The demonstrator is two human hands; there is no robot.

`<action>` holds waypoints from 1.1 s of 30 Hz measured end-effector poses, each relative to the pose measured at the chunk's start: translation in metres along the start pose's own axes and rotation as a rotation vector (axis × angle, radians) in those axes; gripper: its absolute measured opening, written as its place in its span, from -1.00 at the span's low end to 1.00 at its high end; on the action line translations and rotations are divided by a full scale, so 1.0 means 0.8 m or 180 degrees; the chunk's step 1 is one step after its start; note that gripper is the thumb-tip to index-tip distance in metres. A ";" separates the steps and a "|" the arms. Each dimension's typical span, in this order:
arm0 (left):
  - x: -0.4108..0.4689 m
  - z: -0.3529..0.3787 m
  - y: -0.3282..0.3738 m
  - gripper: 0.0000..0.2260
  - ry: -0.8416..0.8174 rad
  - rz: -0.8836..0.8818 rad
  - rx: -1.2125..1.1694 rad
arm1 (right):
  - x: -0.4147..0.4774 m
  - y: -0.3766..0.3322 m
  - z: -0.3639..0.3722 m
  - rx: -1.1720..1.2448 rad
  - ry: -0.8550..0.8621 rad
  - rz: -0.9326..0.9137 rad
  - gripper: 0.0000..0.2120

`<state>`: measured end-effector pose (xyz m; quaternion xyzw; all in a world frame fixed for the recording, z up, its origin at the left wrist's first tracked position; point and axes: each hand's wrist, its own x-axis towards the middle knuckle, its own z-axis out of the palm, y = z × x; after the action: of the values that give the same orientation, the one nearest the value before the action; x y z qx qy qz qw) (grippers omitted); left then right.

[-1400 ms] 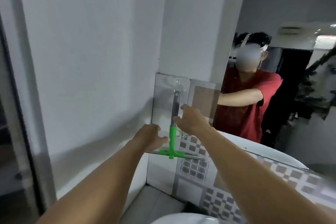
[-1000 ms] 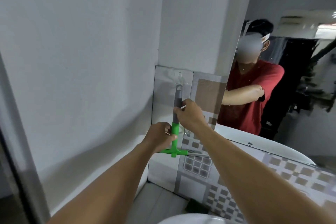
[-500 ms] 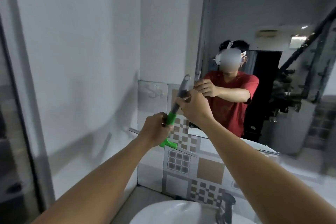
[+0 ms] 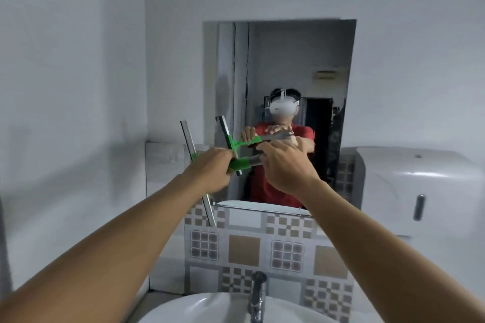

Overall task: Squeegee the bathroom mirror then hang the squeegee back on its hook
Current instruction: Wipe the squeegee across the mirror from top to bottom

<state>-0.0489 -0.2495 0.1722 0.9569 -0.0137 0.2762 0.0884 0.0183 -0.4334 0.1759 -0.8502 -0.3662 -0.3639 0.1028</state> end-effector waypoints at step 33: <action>0.171 0.104 -0.130 -0.30 0.1141 0.0845 0.0633 | 0.228 0.062 -0.045 -0.0497 0.0471 0.0130 -0.43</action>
<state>0.1185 -0.1586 0.1585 0.8864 -0.0962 0.4509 -0.0424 0.1183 -0.3849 0.3325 -0.8337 -0.3107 -0.4510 0.0704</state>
